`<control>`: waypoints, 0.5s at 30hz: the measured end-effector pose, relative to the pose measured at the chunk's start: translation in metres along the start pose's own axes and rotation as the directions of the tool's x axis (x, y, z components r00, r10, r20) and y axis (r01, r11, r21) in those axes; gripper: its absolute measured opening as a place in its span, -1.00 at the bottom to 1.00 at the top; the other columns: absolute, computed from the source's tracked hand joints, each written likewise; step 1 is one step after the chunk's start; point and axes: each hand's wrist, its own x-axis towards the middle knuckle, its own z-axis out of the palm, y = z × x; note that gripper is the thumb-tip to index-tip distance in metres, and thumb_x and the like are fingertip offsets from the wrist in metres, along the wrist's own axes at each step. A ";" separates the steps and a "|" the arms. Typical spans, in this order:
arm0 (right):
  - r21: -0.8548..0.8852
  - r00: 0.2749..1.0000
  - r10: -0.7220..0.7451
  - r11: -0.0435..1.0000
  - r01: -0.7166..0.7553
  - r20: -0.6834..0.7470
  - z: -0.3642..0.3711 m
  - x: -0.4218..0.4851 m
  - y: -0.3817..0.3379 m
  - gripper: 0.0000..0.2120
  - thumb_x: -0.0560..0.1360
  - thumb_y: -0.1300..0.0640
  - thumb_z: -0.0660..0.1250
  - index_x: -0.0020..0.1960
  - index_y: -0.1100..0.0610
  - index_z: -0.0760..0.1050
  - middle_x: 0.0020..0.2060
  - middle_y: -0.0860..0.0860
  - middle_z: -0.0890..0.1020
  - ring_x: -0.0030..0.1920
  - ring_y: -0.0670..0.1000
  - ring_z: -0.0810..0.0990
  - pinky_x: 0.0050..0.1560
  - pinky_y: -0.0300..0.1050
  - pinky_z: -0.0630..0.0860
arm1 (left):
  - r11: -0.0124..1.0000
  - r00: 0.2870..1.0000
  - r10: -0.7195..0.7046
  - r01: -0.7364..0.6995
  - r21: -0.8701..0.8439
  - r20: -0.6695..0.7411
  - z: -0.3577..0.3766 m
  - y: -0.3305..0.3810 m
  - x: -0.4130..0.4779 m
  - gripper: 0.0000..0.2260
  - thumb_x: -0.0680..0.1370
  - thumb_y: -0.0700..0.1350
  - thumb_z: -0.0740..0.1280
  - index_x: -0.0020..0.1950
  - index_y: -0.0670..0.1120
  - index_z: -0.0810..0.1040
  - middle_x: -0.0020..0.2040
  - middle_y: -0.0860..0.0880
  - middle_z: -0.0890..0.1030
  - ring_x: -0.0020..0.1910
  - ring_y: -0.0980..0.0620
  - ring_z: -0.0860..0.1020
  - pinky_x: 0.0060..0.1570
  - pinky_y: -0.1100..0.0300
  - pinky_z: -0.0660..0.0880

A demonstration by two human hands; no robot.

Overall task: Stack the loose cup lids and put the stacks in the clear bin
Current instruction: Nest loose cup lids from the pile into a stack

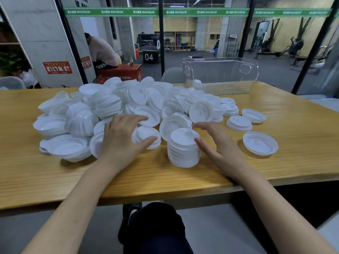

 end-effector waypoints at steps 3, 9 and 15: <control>-0.041 0.999 -0.039 0.998 0.040 0.028 0.003 -0.003 0.001 -0.53 0.57 -0.26 0.11 0.34 -0.03 0.47 0.26 -0.21 0.49 0.33 -0.14 0.39 0.32 -0.18 0.30 | 0.989 0.997 -0.017 0.005 0.147 0.077 0.001 -0.009 -0.009 -0.36 0.35 0.41 0.18 0.23 0.02 0.57 0.17 0.03 0.60 0.23 -0.07 0.42 0.19 0.05 0.19; -0.019 0.997 -0.076 0.997 0.076 0.012 0.003 -0.006 0.001 -0.50 0.59 -0.30 0.09 0.33 -0.02 0.50 0.28 -0.17 0.52 0.34 -0.07 0.42 0.34 -0.10 0.34 | 0.973 0.991 0.006 -0.037 0.228 0.132 0.005 -0.012 -0.013 -0.35 0.41 0.44 0.09 0.26 0.05 0.56 0.19 0.08 0.61 0.26 -0.06 0.40 0.28 0.05 0.09; 0.006 0.998 -0.066 0.998 0.066 0.015 0.002 -0.007 0.000 -0.55 0.59 -0.24 0.12 0.32 -0.03 0.51 0.29 -0.15 0.54 0.34 -0.08 0.42 0.33 -0.07 0.36 | 0.984 0.999 0.009 -0.015 0.177 0.035 0.005 -0.009 -0.016 -0.41 0.42 0.39 0.15 0.23 0.04 0.57 0.15 0.05 0.62 0.23 -0.06 0.43 0.26 0.07 0.11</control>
